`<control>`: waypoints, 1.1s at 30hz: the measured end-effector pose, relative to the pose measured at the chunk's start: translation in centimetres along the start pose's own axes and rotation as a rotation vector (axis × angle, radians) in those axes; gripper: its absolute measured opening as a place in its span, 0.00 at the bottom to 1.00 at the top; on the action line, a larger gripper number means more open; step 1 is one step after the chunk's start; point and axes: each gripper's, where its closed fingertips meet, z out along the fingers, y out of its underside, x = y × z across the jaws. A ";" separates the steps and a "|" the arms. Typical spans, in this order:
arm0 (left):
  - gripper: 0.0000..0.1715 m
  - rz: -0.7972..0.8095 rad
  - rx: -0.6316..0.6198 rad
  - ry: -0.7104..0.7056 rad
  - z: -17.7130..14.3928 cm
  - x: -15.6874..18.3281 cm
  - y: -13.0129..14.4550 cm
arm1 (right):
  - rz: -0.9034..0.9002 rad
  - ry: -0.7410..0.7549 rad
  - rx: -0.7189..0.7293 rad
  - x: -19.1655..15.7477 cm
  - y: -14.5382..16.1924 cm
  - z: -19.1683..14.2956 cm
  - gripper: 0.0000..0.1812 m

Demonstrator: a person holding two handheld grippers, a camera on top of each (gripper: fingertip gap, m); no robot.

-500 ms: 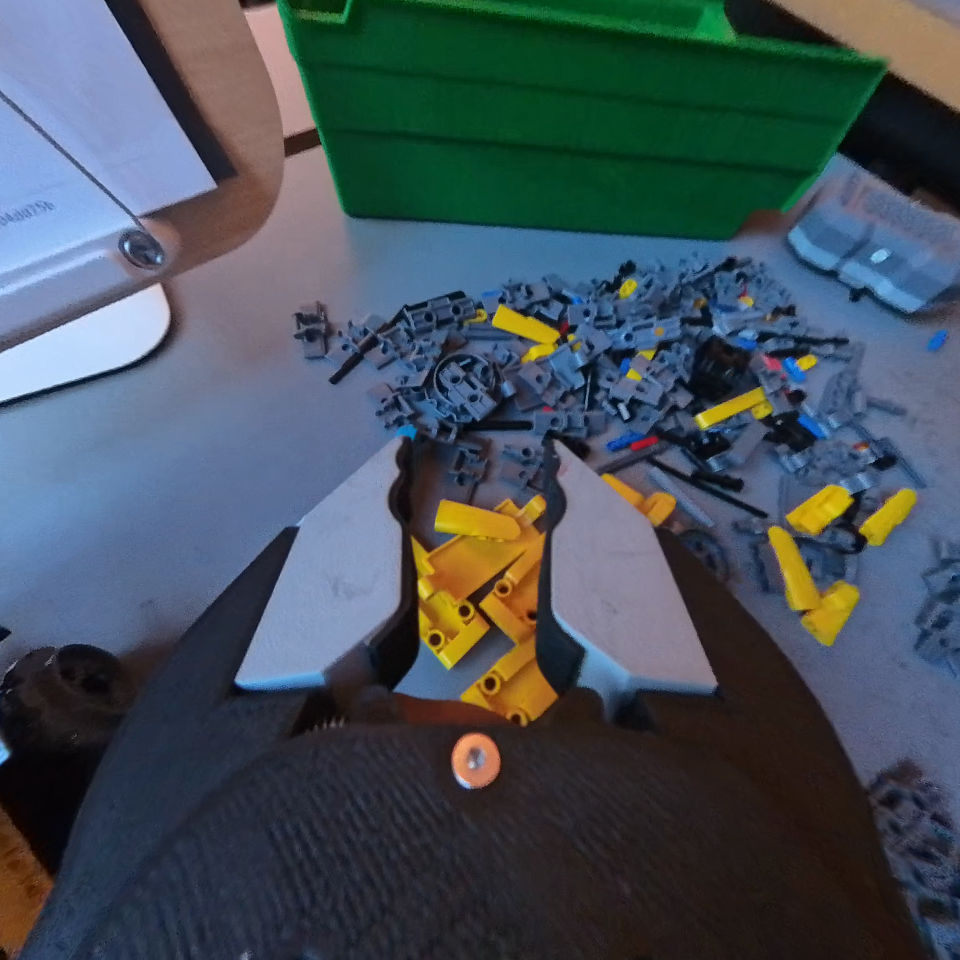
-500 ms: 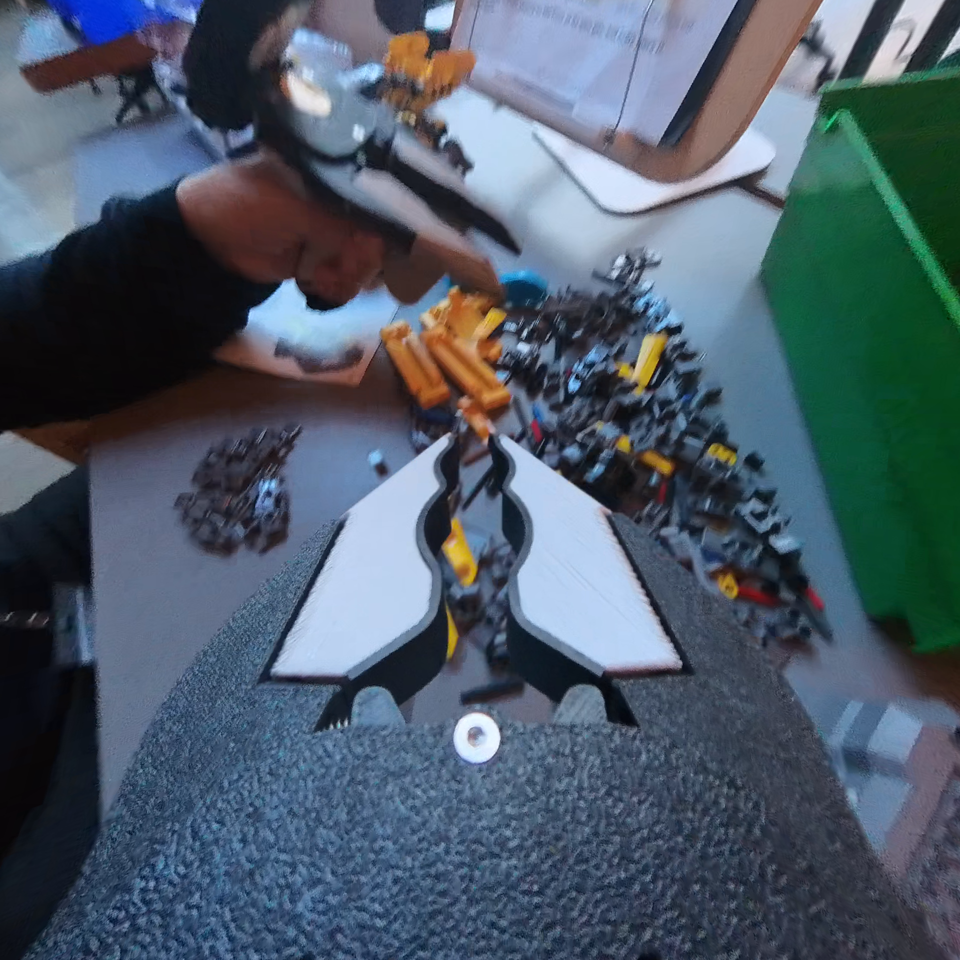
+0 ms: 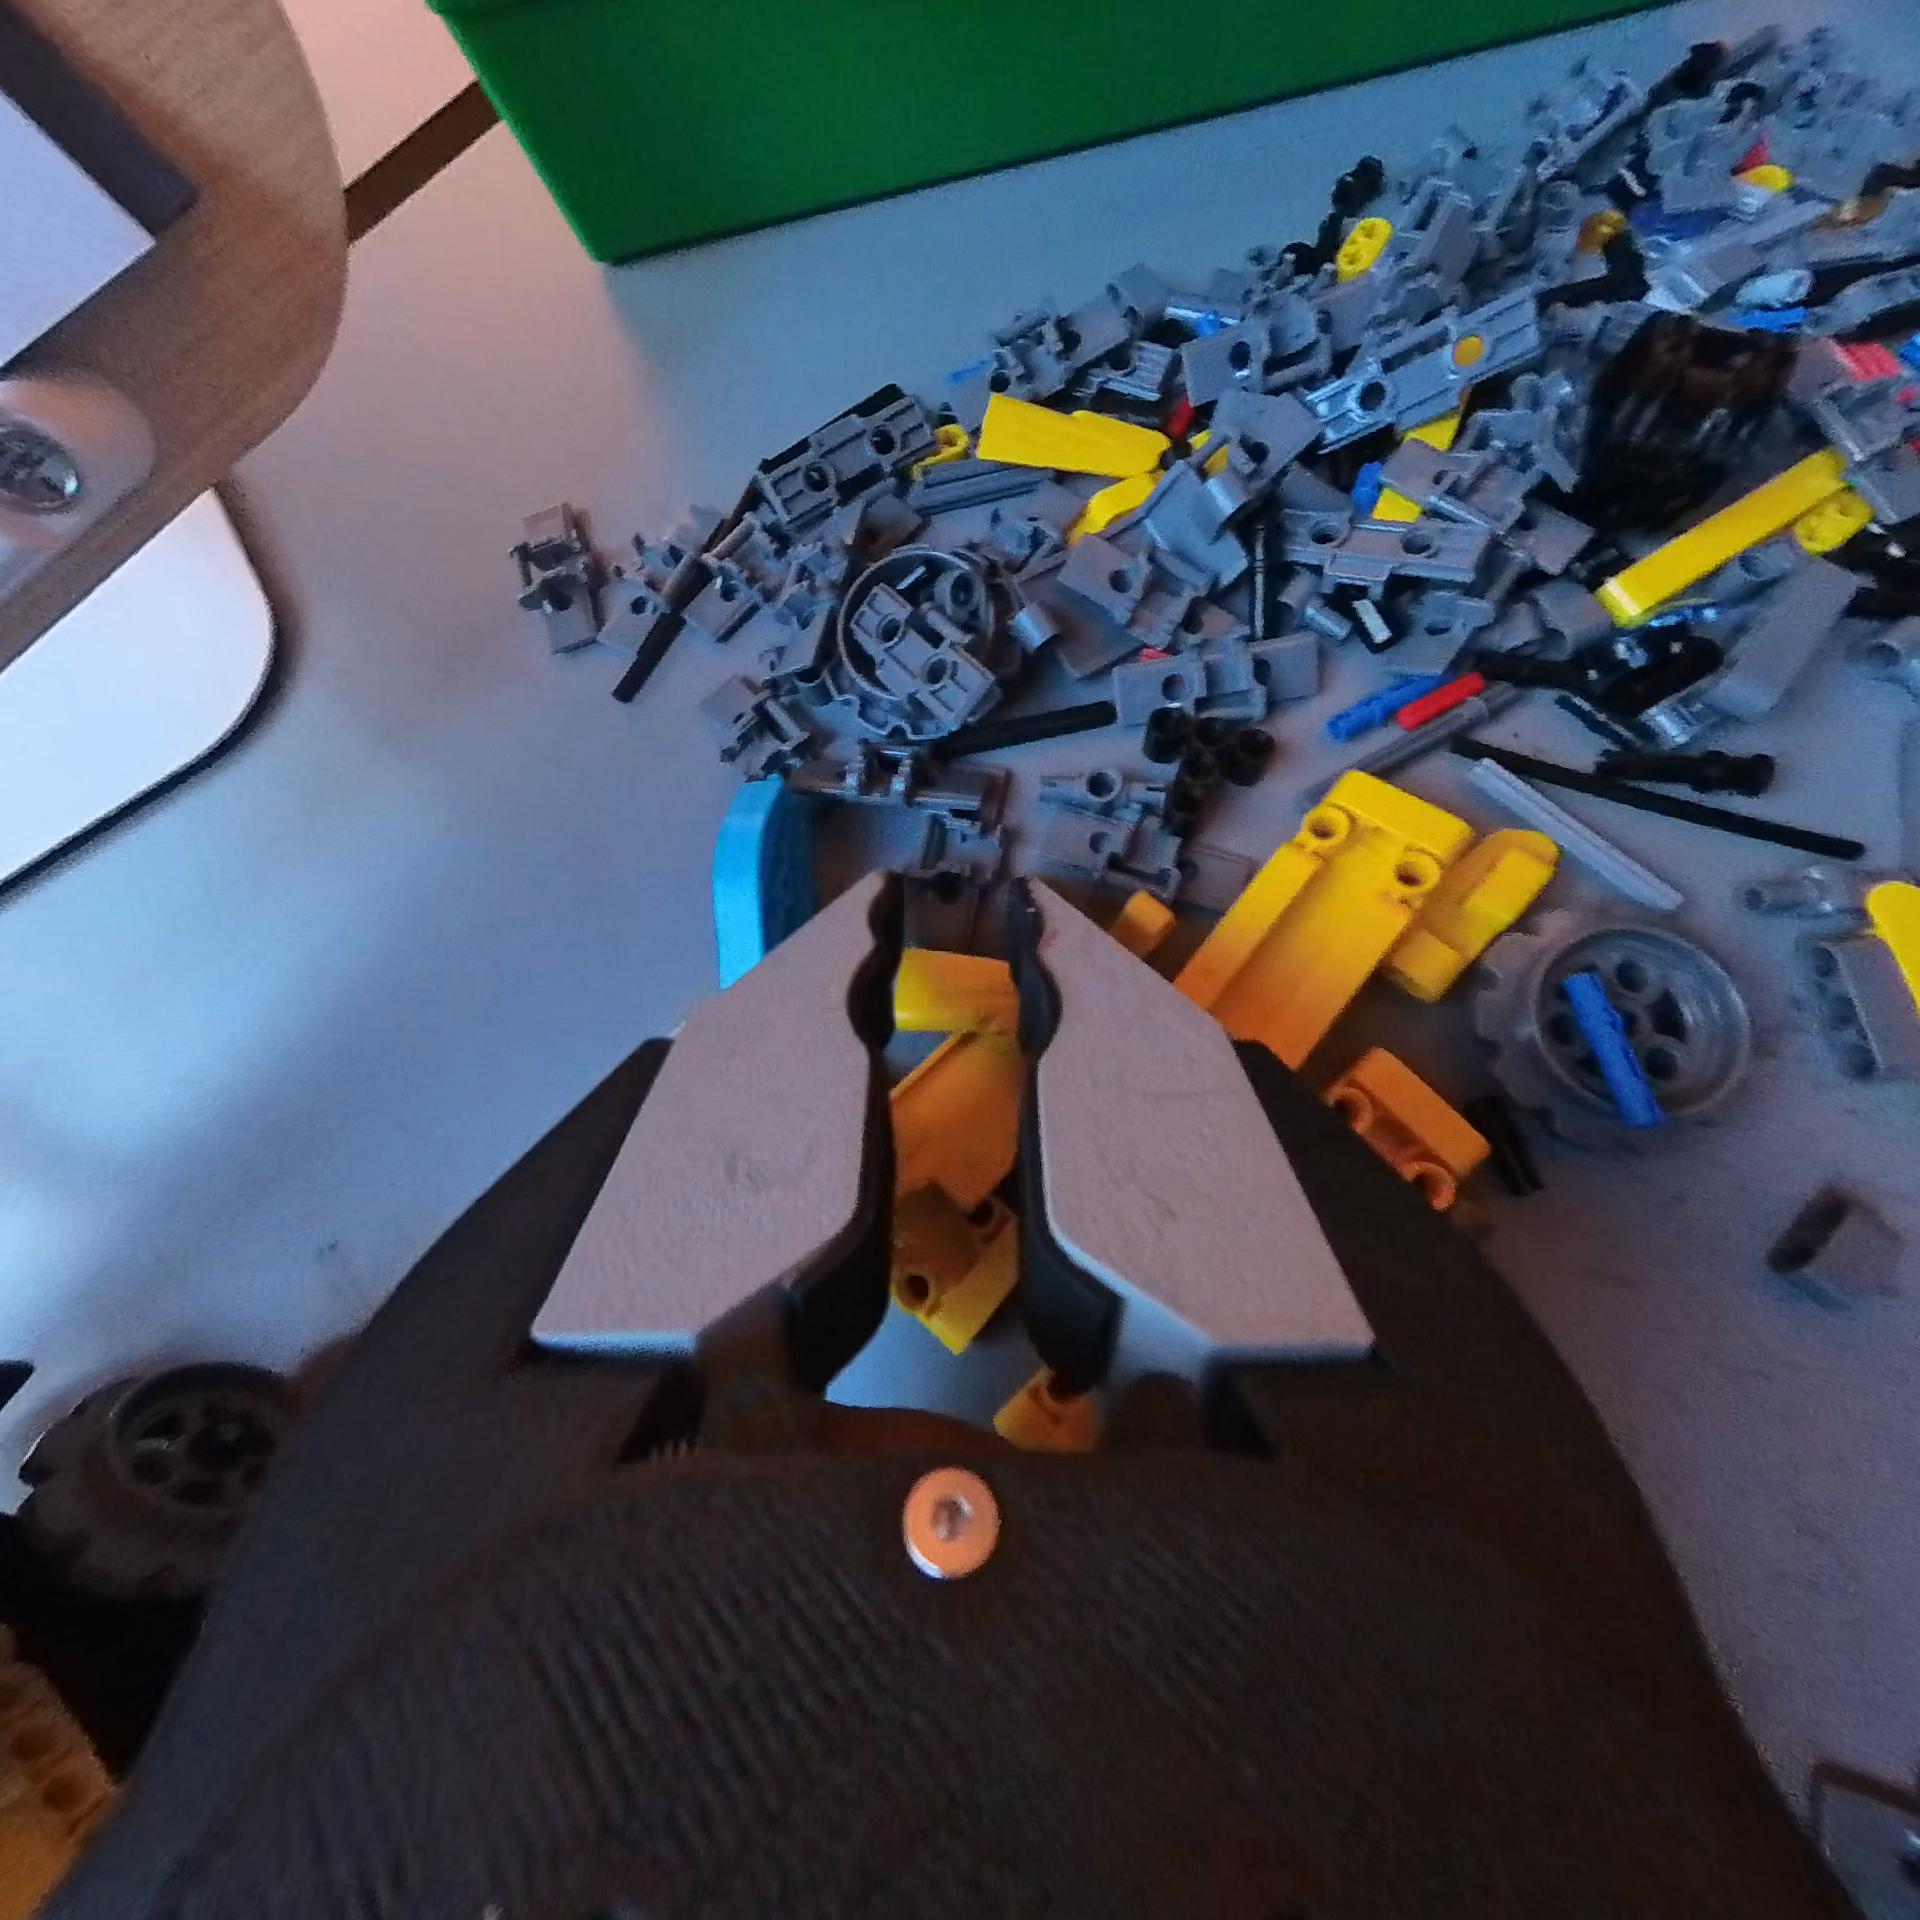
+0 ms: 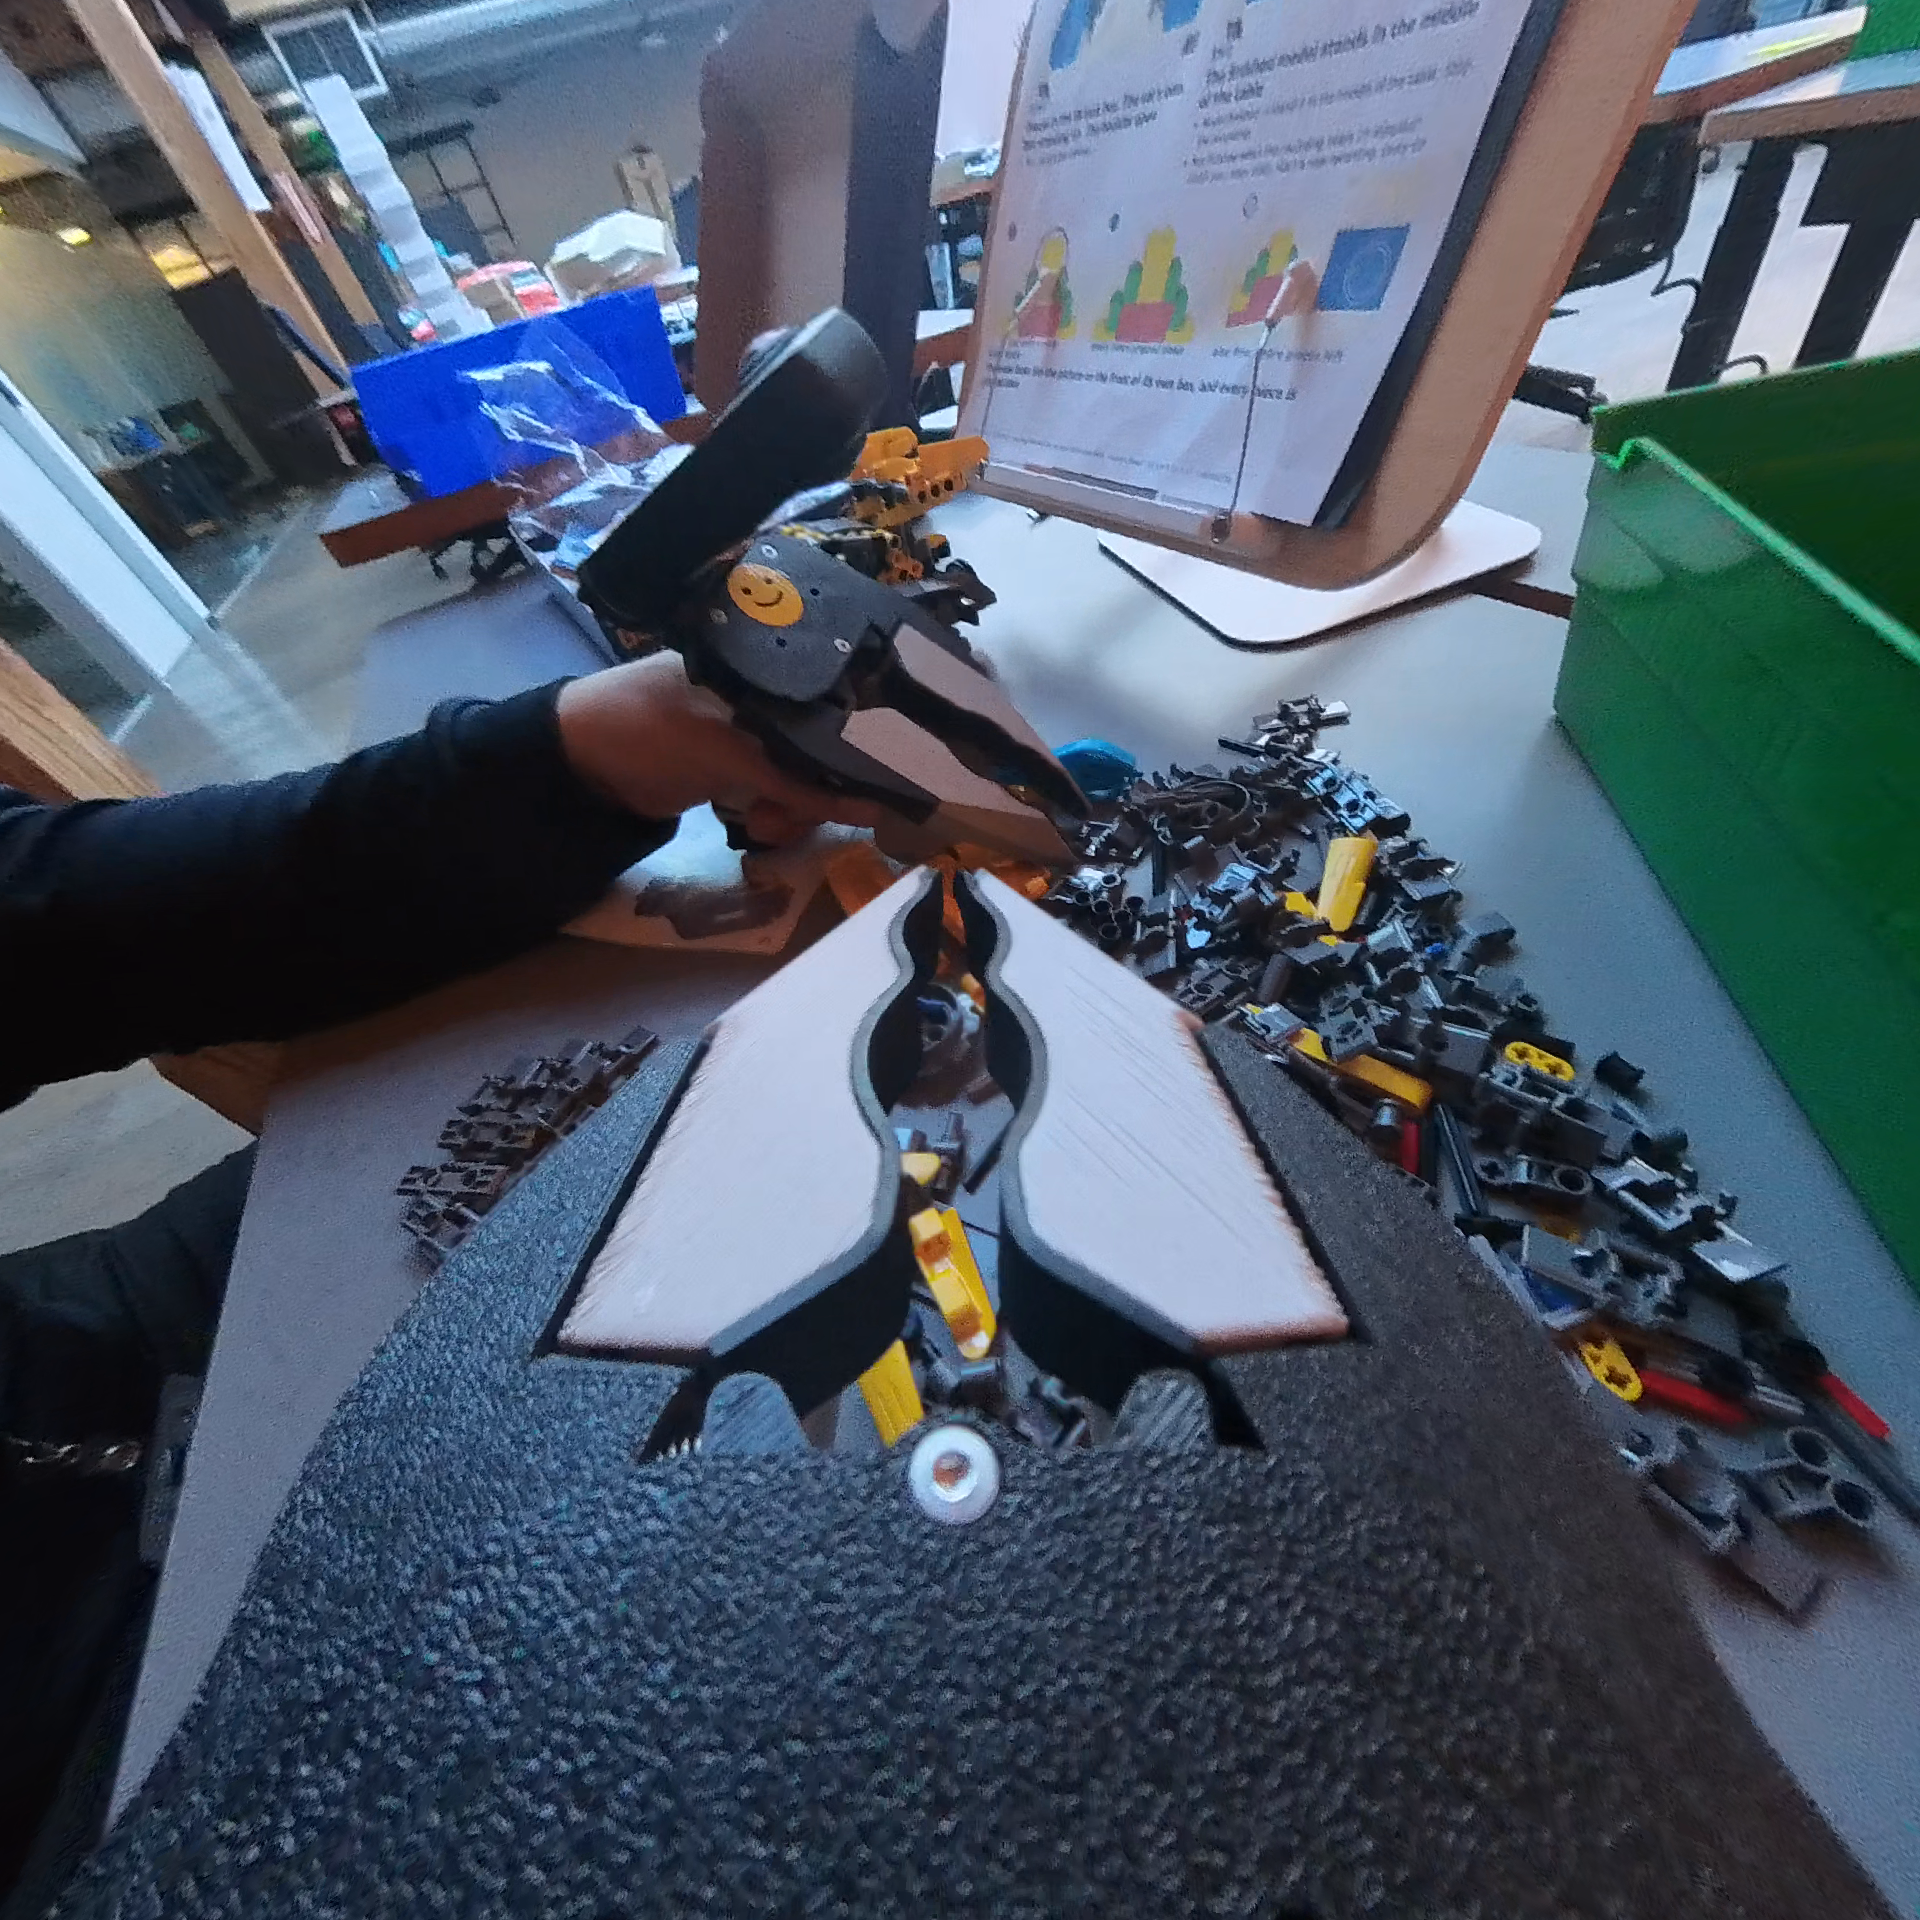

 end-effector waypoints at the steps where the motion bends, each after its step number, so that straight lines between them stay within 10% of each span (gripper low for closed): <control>1: 0.07 0.007 0.000 0.010 0.0 0.2 0.0 | 0.002 -0.006 0.000 -0.1 0.0 0.0 0.02; 33: 0.09 -0.027 0.002 0.046 0.4 0.8 -0.5 | 0.006 -0.023 -0.037 -0.4 0.9 0.8 0.01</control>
